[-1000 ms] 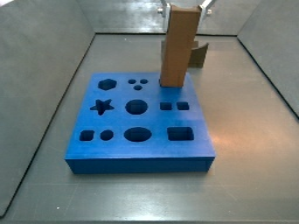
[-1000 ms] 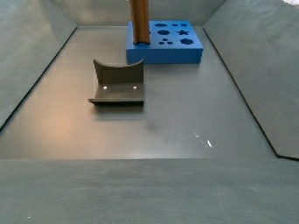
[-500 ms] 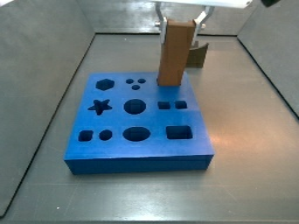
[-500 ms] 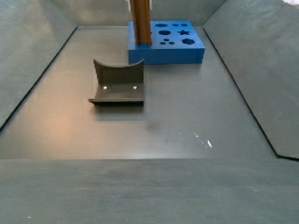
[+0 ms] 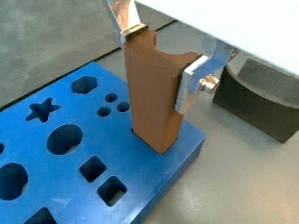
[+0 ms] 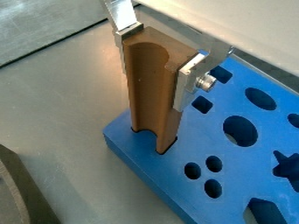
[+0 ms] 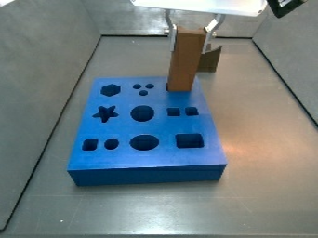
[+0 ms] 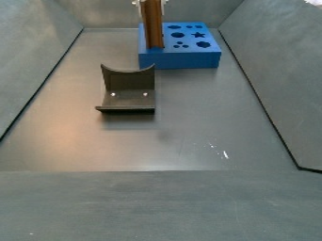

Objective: Insert the arch object.

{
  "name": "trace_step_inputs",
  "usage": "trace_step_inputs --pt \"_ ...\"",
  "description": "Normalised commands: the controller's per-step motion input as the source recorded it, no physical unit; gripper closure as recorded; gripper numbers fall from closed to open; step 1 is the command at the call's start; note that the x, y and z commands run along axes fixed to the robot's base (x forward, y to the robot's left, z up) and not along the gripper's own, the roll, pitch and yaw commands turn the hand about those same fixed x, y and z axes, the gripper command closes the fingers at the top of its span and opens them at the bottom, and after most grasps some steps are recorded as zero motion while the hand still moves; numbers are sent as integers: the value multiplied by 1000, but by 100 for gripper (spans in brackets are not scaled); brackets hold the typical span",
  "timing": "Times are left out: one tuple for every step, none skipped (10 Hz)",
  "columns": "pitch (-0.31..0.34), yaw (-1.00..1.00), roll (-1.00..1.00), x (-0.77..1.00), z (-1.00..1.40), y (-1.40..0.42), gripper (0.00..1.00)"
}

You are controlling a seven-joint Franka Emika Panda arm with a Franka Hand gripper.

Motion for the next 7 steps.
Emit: trace_step_inputs --pt "-21 0 0 0 -317 0 100" --pt "-64 0 0 0 -334 0 100" --pt "-84 0 -11 0 -311 0 100" --pt "-90 0 -17 0 -303 0 100" --pt "-124 0 -46 0 -323 0 100" --pt "-143 20 -43 -20 -334 0 100" --pt "-134 137 -34 -11 -329 0 100"
